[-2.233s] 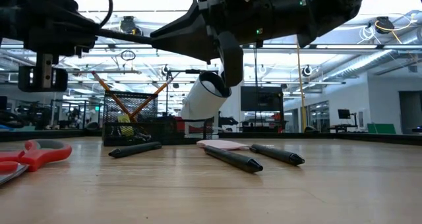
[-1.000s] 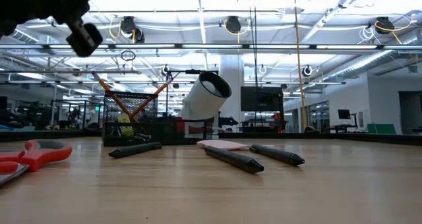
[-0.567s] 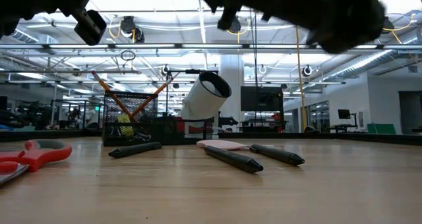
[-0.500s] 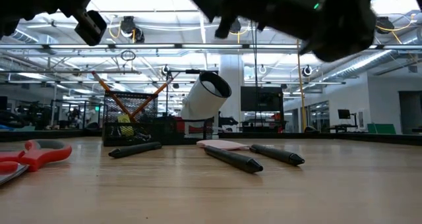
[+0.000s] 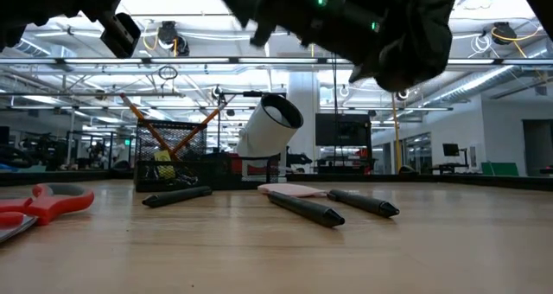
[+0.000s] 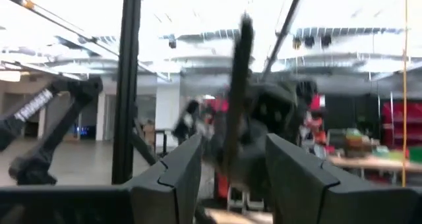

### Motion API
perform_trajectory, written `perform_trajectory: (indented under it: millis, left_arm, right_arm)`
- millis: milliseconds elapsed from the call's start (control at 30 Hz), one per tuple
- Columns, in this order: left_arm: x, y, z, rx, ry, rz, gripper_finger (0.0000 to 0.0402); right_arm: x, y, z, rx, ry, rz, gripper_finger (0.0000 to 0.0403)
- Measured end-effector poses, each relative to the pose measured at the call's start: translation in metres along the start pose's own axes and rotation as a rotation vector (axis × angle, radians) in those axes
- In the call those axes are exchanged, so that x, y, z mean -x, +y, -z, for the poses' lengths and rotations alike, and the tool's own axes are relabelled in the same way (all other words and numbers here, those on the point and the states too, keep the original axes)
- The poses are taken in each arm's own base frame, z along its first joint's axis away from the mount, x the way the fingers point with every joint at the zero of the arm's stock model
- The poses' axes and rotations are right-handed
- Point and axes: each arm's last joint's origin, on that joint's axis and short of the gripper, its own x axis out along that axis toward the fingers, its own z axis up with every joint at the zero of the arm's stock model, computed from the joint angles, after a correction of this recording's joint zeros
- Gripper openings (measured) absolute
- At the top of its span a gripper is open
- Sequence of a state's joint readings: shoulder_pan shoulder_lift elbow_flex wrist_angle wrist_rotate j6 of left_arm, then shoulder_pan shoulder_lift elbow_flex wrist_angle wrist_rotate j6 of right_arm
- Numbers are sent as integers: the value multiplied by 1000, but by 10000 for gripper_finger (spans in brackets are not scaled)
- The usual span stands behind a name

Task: Pick and place office supplies into organizer
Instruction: Put the black pen into the black desk organizer

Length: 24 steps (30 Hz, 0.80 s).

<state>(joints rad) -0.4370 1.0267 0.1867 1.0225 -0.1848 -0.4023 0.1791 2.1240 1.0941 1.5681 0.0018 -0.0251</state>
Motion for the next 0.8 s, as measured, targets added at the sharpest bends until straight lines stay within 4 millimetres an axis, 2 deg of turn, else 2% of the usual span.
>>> perform_trajectory:
  millis: [100, 333, 600, 700, 800]
  left_arm:
    - [0, 0, 0, -10, -1, 1, 33]
    - [0, 0, 0, -9, 1, 0, 34]
    - [0, 0, 0, -13, -4, -16, 34]
    - [0, 1, 1, -15, 1, -23, 35]
    - [0, 1, 1, -18, 1, -28, 35]
  right_arm:
    - [-4, 0, -10, 14, -32, 20, 157]
    - [-11, -5, -20, 43, -69, 34, 157]
    - [-19, -7, -25, 43, -89, 39, 154]
    - [-19, -10, -24, 35, -79, 38, 134]
    - [-19, -11, -23, 35, -72, -7, 97]
